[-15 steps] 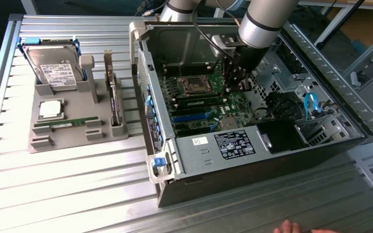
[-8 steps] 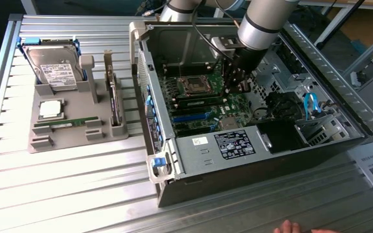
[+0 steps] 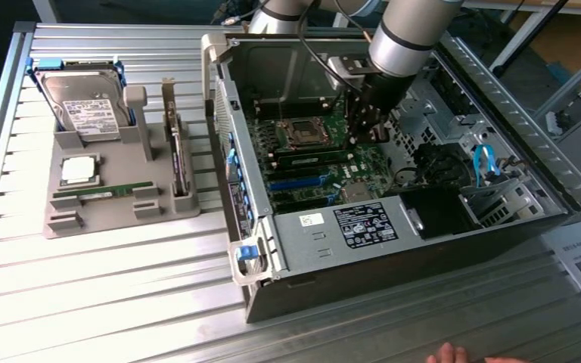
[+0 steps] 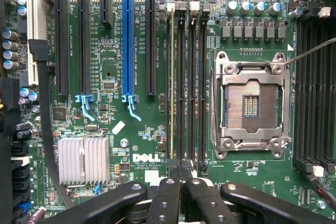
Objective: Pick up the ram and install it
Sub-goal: 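Press down the ram until it locks into place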
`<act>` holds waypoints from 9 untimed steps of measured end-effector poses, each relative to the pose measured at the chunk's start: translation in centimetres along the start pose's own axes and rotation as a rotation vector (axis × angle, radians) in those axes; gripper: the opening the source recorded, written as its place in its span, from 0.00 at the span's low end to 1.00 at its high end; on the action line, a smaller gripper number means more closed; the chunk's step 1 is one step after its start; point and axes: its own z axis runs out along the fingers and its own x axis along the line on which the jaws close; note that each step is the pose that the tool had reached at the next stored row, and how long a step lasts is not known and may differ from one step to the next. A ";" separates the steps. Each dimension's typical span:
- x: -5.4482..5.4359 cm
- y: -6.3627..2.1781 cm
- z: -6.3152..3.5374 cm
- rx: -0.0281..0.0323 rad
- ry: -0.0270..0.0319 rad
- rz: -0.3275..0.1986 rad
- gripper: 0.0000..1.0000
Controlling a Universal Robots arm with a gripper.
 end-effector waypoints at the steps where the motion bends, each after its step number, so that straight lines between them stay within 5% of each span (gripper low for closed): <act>1: 0.0 0.00 0.08 0.0000 0.0001 0.000 0.10; 9: 0.0 -0.01 0.34 0.0000 -0.0001 0.000 0.10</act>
